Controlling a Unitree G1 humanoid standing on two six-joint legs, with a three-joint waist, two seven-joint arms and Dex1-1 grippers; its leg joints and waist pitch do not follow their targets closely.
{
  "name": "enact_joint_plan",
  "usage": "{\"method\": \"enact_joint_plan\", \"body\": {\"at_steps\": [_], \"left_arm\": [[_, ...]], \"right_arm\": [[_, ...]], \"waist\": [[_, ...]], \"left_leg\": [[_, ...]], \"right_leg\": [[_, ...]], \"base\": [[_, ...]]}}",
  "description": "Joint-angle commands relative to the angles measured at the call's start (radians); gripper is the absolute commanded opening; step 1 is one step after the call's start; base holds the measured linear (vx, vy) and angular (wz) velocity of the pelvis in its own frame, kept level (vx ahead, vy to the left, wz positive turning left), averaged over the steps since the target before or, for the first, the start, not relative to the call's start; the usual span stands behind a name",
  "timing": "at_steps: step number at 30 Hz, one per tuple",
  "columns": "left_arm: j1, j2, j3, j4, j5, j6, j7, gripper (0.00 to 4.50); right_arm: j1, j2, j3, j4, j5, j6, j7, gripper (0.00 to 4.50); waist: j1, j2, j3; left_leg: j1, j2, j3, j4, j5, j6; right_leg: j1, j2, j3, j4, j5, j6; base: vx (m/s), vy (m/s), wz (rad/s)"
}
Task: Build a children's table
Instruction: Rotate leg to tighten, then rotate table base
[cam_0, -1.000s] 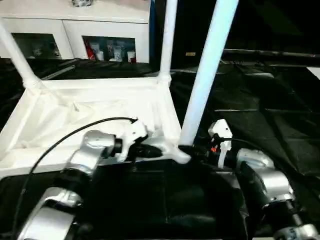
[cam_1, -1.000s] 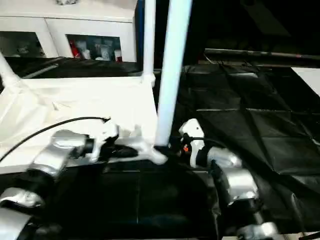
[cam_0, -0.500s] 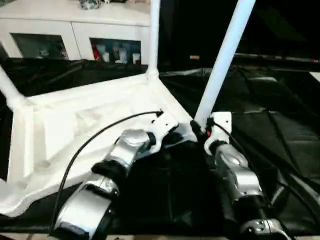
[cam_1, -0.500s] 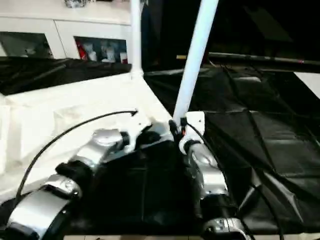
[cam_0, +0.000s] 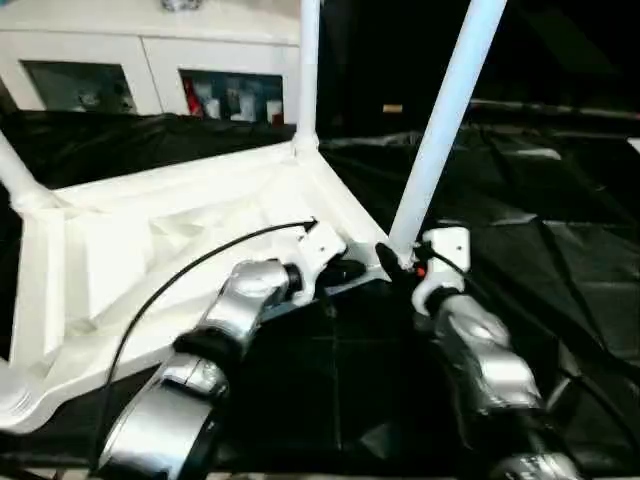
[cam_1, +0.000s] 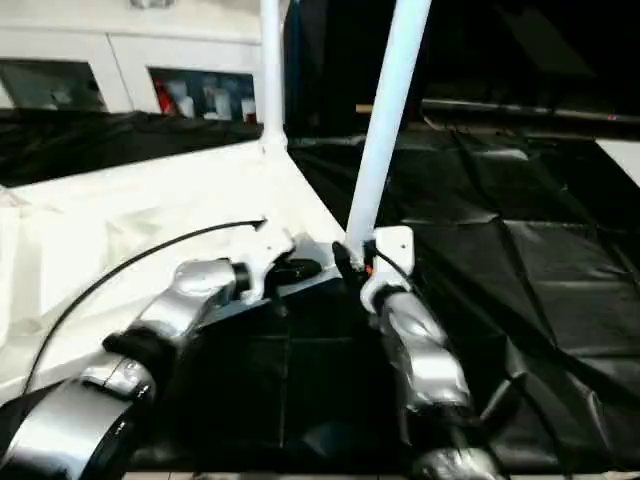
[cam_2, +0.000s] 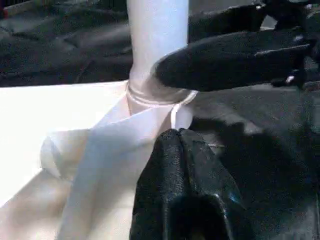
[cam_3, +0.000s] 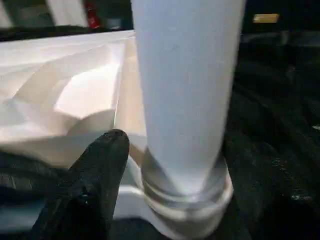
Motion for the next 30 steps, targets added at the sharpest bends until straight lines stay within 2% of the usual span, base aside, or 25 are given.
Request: {"method": "enact_joint_plan", "body": {"at_steps": [1,2,3,5,6,7,8,9,10,11,12,13,14,15,16,17,19,21,22,23,24,25,26,27,30], "left_arm": [[0.020,0.019,0.020,-0.091,-0.043,0.025,-0.050,0.00],[0.048,0.037,0.027,-0.150,-0.067,0.053,-0.079,0.00],[0.061,0.046,0.029,-0.177,-0.078,0.065,-0.092,0.21],[0.143,0.101,0.035,-0.330,-0.130,0.156,-0.152,0.33],[0.170,0.118,0.035,-0.377,-0.147,0.182,-0.171,0.33],[0.254,0.170,0.037,-0.510,-0.189,0.254,-0.207,0.33],[0.254,0.170,0.037,-0.510,-0.189,0.254,-0.207,0.58],[0.289,0.192,0.039,-0.564,-0.211,0.291,-0.222,0.58],[0.331,0.222,0.042,-0.626,-0.238,0.335,-0.241,0.68],[0.387,0.260,0.055,-0.700,-0.282,0.398,-0.259,0.75],[0.387,0.260,0.055,-0.700,-0.282,0.398,-0.259,0.83],[0.492,0.313,0.099,-0.821,-0.361,0.485,-0.273,0.95],[0.507,0.319,0.108,-0.838,-0.374,0.499,-0.273,1.06],[0.542,0.332,0.131,-0.876,-0.404,0.533,-0.271,1.13],[0.584,0.359,0.152,-0.910,-0.418,0.558,-0.274,1.14],[0.619,0.382,0.172,-0.931,-0.428,0.577,-0.280,1.25],[0.688,0.436,0.209,-0.970,-0.457,0.621,-0.304,1.39],[0.748,0.491,0.233,-1.000,-0.473,0.666,-0.335,1.56],[0.812,0.550,0.251,-1.019,-0.468,0.695,-0.363,1.58],[0.823,0.560,0.256,-1.018,-0.464,0.697,-0.370,1.61],[0.893,0.624,0.284,-1.017,-0.453,0.712,-0.398,1.70],[0.905,0.635,0.290,-1.018,-0.453,0.717,-0.397,1.83],[0.931,0.658,0.304,-1.021,-0.452,0.728,-0.396,1.94],[0.962,0.687,0.324,-1.020,-0.451,0.743,-0.395,1.94],[1.036,0.754,0.376,-1.020,-0.452,0.774,-0.402,2.22]], "right_arm": [[0.018,-0.028,0.025,-0.067,0.026,0.026,0.080,3.17],[0.038,-0.057,0.031,-0.098,0.040,0.038,0.124,3.17],[0.047,-0.070,0.034,-0.113,0.047,0.044,0.144,3.19],[0.076,-0.131,0.033,-0.158,0.068,0.060,0.216,3.20],[0.085,-0.148,0.033,-0.173,0.073,0.064,0.234,3.20],[0.104,-0.192,0.025,-0.207,0.096,0.084,0.285,3.20],[0.104,-0.192,0.025,-0.207,0.096,0.084,0.285,3.20],[0.111,-0.208,0.022,-0.221,0.109,0.096,0.307,3.20],[0.118,-0.228,0.021,-0.236,0.127,0.115,0.341,3.20],[0.124,-0.250,0.023,-0.250,0.137,0.125,0.373,3.20],[0.124,-0.250,0.023,-0.250,0.137,0.125,0.373,3.20],[0.134,-0.281,0.023,-0.274,0.170,0.161,0.423,3.20],[0.135,-0.285,0.023,-0.277,0.176,0.167,0.431,3.20],[0.137,-0.294,0.024,-0.284,0.192,0.182,0.448,2.91],[0.136,-0.297,0.029,-0.290,0.207,0.195,0.464,2.84],[0.134,-0.294,0.034,-0.294,0.221,0.208,0.476,2.84],[0.122,-0.278,0.050,-0.295,0.226,0.218,0.477,2.77],[0.107,-0.255,0.069,-0.284,0.217,0.213,0.470,2.46],[0.092,-0.230,0.087,-0.269,0.205,0.206,0.459,2.40],[0.087,-0.223,0.090,-0.263,0.203,0.204,0.456,2.39],[0.058,-0.183,0.107,-0.232,0.192,0.194,0.441,2.30],[0.052,-0.177,0.110,-0.224,0.190,0.192,0.436,2.14],[0.037,-0.163,0.115,-0.206,0.185,0.188,0.427,2.01],[0.017,-0.143,0.123,-0.175,0.177,0.174,0.417,2.01],[-0.032,-0.102,0.137,-0.100,0.145,0.138,0.389,1.68]], "waist": [[0.007,-0.001,-0.070],[0.008,0.000,-0.074],[0.008,-0.002,-0.072],[0.008,0.005,-0.069],[0.007,0.013,-0.068],[0.004,0.016,-0.065],[0.004,0.014,-0.064],[0.004,0.017,-0.058],[0.002,0.019,-0.054],[0.003,0.019,-0.051],[0.004,0.022,-0.050],[0.005,0.015,-0.041],[0.004,0.019,-0.041],[0.001,0.020,-0.035],[0.000,0.015,-0.034],[0.002,0.017,-0.034],[0.001,0.017,-0.032],[-0.004,0.016,-0.029],[-0.004,0.023,-0.030],[-0.009,0.022,-0.029],[-0.012,0.019,-0.028],[-0.017,0.023,-0.028],[-0.018,0.020,-0.028],[-0.017,0.023,-0.026],[-0.018,0.029,-0.026]], "left_leg": [[0.006,0.058,-0.026,-0.050,-0.072,0.106],[0.006,0.058,-0.025,-0.046,-0.042,0.120],[0.000,0.055,-0.022,-0.039,0.011,0.153],[0.000,0.058,-0.021,-0.038,0.004,0.175],[0.005,0.057,-0.019,-0.038,-0.013,0.175],[0.008,0.059,-0.018,-0.041,-0.049,0.163],[0.004,0.063,-0.022,-0.044,-0.067,0.156],[0.008,0.063,-0.018,-0.047,-0.113,0.134],[0.008,0.063,-0.018,-0.052,-0.155,0.110],[0.008,0.062,-0.018,-0.054,-0.177,0.101],[0.013,0.066,-0.018,-0.057,-0.204,0.082],[0.014,0.065,-0.019,-0.064,-0.279,0.048],[0.015,0.066,-0.021,-0.067,-0.290,0.035],[0.015,0.063,-0.021,-0.070,-0.326,0.022],[0.017,0.061,-0.019,-0.069,-0.336,0.019],[0.020,0.058,-0.020,-0.068,-0.345,0.014],[0.016,0.057,-0.025,-0.070,-0.355,0.002],[0.014,0.055,-0.027,-0.074,-0.366,-0.003],[0.019,0.055,-0.029,-0.073,-0.372,-0.009],[0.014,0.054,-0.031,-0.075,-0.370,-0.010],[0.012,0.053,-0.033,-0.077,-0.381,-0.014],[0.015,0.054,-0.034,-0.078,-0.395,-0.020],[0.017,0.055,-0.035,-0.077,-0.397,-0.022],[0.024,0.055,-0.033,-0.078,-0.418,-0.028],[0.027,0.055,-0.034,-0.079,-0.438,-0.043]], "right_leg": [[0.050,-0.064,0.044,-0.029,0.071,-0.258],[0.052,-0.064,0.044,-0.021,0.131,-0.274],[0.052,-0.060,0.044,-0.014,0.222,-0.296],[0.052,-0.063,0.042,-0.012,0.236,-0.315],[0.048,-0.060,0.041,-0.017,0.209,-0.314],[0.047,-0.059,0.041,-0.020,0.158,-0.314],[0.052,-0.063,0.042,-0.020,0.132,-0.314],[0.045,-0.058,0.042,-0.028,0.059,-0.307],[0.045,-0.056,0.043,-0.032,-0.012,-0.298],[0.043,-0.056,0.044,-0.039,-0.052,-0.289],[0.041,-0.057,0.044,-0.038,-0.083,-0.285],[0.037,-0.058,0.046,-0.051,-0.220,-0.252],[0.038,-0.058,0.047,-0.049,-0.237,-0.249],[0.032,-0.053,0.048,-0.058,-0.303,-0.226],[0.029,-0.051,0.048,-0.064,-0.329,-0.214],[0.024,-0.052,0.051,-0.068,-0.362,-0.197],[0.021,-0.055,0.051,-0.070,-0.421,-0.168],[0.019,-0.051,0.050,-0.076,-0.469,-0.143],[0.013,-0.052,0.052,-0.075,-0.471,-0.139],[0.015,-0.051,0.051,-0.073,-0.472,-0.137],[0.014,-0.051,0.050,-0.074,-0.490,-0.129],[0.011,-0.050,0.051,-0.075,-0.504,-0.123],[0.009,-0.051,0.052,-0.075,-0.501,-0.124],[0.002,-0.048,0.054,-0.077,-0.502,-0.129],[-0.002,-0.046,0.054,-0.071,-0.475,-0.144]], "base": [[0.050,0.013,-0.03],[0.000,0.000,0.00],[0.000,0.000,0.00],[0.000,0.000,0.00],[0.000,0.000,0.00],[0.000,0.000,0.00],[0.000,0.000,0.00],[0.000,0.000,0.00],[0.000,0.000,0.00],[0.000,0.000,0.00],[0.000,0.000,0.00],[0.000,0.000,0.00],[0.000,0.000,0.00],[0.000,0.000,0.00],[0.000,0.000,0.00],[0.000,0.000,0.00],[0.000,0.000,0.00],[0.000,0.000,0.00],[0.000,0.000,0.00],[0.000,0.000,0.00],[0.000,0.000,0.00],[0.000,0.000,0.00],[0.000,0.000,0.00],[0.000,0.000,0.00],[0.000,0.000,0.00]]}}
